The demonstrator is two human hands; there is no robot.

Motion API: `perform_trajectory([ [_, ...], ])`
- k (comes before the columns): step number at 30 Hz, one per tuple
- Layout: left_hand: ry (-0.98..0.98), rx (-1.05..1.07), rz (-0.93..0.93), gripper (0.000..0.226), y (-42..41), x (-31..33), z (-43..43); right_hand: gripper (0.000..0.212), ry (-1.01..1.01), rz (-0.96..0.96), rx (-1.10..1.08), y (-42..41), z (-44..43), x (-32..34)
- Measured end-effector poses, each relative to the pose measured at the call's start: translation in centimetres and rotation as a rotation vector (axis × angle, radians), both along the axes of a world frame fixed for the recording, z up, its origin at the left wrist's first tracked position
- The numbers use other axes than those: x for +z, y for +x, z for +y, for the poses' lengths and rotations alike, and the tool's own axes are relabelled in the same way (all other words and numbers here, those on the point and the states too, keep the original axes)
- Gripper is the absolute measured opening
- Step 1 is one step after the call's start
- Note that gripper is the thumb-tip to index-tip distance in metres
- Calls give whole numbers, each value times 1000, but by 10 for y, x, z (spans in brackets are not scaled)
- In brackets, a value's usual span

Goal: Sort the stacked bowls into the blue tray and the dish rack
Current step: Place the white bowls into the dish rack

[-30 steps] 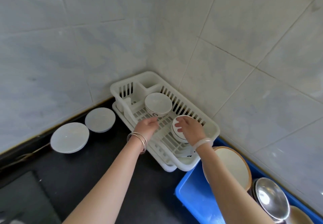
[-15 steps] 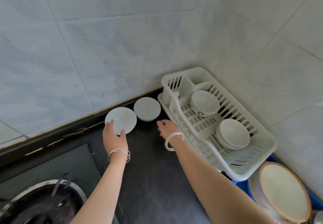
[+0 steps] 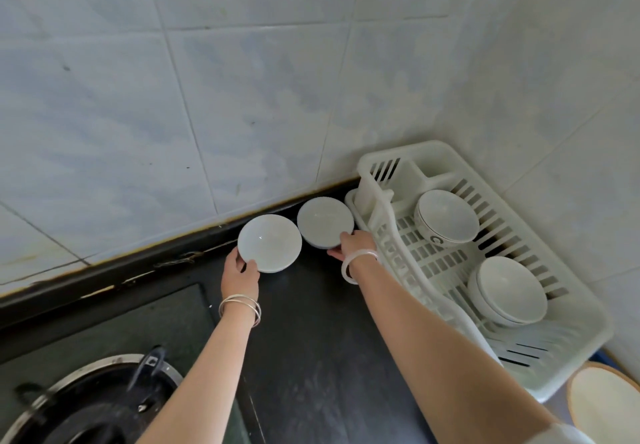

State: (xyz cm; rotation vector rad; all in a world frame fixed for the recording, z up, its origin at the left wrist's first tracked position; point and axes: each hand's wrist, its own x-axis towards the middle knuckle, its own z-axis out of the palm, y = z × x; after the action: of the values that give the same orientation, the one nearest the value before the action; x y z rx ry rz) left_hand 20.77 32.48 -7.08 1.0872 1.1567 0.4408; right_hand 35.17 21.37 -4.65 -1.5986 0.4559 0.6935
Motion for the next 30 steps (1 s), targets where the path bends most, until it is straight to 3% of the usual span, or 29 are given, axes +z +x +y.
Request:
perform_trajectory([
  [4,-59,11,-47,48,-2,-2,3,36,-9,-158,37,-4,-5,14],
  [8,-132,57,-125,47,-1,-1,4,18,-121,-267,229,-6,0,28],
  [20,-278,173,-146,28,1,2,11,12,-485,-384,501,-33,36,32],
  [30,-208,105,-86,32,6,0,14,5,-478,-341,576,-30,38,23],
])
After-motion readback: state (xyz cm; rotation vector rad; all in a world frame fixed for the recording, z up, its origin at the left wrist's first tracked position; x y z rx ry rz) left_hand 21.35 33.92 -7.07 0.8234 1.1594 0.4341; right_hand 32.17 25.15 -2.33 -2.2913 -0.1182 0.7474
